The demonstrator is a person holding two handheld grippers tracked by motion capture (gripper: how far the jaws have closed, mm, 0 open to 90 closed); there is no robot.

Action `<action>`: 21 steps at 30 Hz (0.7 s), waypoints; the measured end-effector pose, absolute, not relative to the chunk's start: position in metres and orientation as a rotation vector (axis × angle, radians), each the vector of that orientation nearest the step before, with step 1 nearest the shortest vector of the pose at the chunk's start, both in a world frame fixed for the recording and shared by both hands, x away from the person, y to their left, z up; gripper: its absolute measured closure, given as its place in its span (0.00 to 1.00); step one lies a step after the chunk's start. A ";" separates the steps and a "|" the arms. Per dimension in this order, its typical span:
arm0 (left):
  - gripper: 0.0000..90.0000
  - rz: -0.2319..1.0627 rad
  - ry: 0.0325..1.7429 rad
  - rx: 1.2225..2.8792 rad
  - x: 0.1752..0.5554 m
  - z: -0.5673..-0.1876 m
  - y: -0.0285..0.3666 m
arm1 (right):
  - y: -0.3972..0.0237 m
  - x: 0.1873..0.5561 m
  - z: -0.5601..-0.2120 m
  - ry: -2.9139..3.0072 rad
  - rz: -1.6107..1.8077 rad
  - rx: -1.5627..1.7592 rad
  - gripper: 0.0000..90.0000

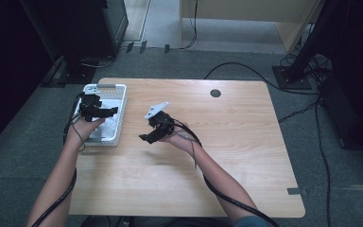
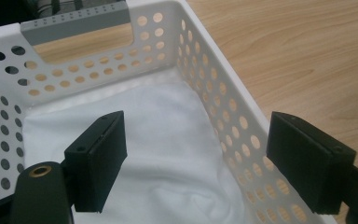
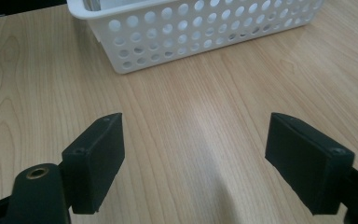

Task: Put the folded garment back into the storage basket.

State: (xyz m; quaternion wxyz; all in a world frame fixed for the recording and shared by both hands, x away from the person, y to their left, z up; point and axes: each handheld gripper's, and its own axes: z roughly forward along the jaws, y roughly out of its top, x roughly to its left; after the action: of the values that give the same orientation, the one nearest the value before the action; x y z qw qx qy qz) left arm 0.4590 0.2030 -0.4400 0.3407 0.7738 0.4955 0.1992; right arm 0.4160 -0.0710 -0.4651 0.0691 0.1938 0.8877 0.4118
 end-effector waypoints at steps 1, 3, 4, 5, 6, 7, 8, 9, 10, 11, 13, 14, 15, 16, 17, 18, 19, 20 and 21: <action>0.23 0.518 1.289 2.012 0.457 -0.440 0.202 | -0.073 0.415 -0.465 2.671 1.239 0.582 0.23; 0.23 0.519 1.280 2.009 0.455 -0.439 0.200 | -0.076 0.412 -0.466 2.672 1.239 0.577 0.22; 0.23 0.518 1.278 2.007 0.453 -0.438 0.199 | -0.078 0.411 -0.466 2.672 1.238 0.575 0.22; 0.23 0.519 1.274 2.005 0.452 -0.438 0.198 | -0.080 0.410 -0.466 2.670 1.239 0.578 0.22; 0.23 0.518 1.271 2.003 0.452 -0.438 0.196 | -0.081 0.409 -0.467 2.670 1.239 0.581 0.22; 0.23 0.518 1.267 2.001 0.451 -0.437 0.195 | -0.083 0.409 -0.467 2.668 1.239 0.580 0.22; 0.23 0.517 1.265 1.998 0.450 -0.437 0.194 | -0.085 0.408 -0.467 2.668 1.240 0.582 0.22; 0.23 0.517 1.262 1.994 0.450 -0.437 0.193 | -0.086 0.407 -0.468 2.667 1.239 0.585 0.22; 0.23 0.515 1.262 1.993 0.449 -0.436 0.193 | -0.088 0.407 -0.468 2.668 1.237 0.583 0.22; 0.23 0.513 1.264 1.992 0.448 -0.437 0.192 | -0.090 0.406 -0.468 2.666 1.236 0.584 0.22; 0.23 0.510 1.266 1.988 0.447 -0.438 0.191 | -0.093 0.405 -0.468 2.666 1.233 0.588 0.22; 0.23 0.510 1.266 1.991 0.446 -0.438 0.190 | -0.094 0.404 -0.468 2.667 1.232 0.587 0.22; 0.23 0.511 1.268 1.990 0.446 -0.439 0.189 | -0.096 0.404 -0.468 2.666 1.229 0.588 0.22; 0.23 0.511 1.264 1.992 0.445 -0.439 0.188 | -0.097 0.403 -0.469 2.666 1.226 0.589 0.22; 0.23 0.509 1.264 1.989 0.444 -0.439 0.187 | -0.099 0.403 -0.469 2.663 1.224 0.586 0.22; 0.23 0.509 1.261 1.992 0.443 -0.439 0.186 | -0.101 0.402 -0.469 2.665 1.221 0.590 0.22; 0.23 0.511 1.259 1.996 0.442 -0.439 0.185 | -0.103 0.402 -0.470 2.664 1.219 0.584 0.22; 0.23 0.512 1.255 1.997 0.441 -0.440 0.184 | -0.105 0.401 -0.470 2.662 1.214 0.586 0.22; 0.23 0.515 1.253 2.001 0.440 -0.440 0.183 | -0.107 0.400 -0.470 2.661 1.206 0.587 0.22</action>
State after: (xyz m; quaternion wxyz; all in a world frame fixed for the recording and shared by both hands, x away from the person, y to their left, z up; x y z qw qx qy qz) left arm 0.4404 0.1829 -0.4399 0.3547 0.7743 0.4847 0.1992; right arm 0.4004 -0.1066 -0.4705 0.0810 0.1962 0.8901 0.4034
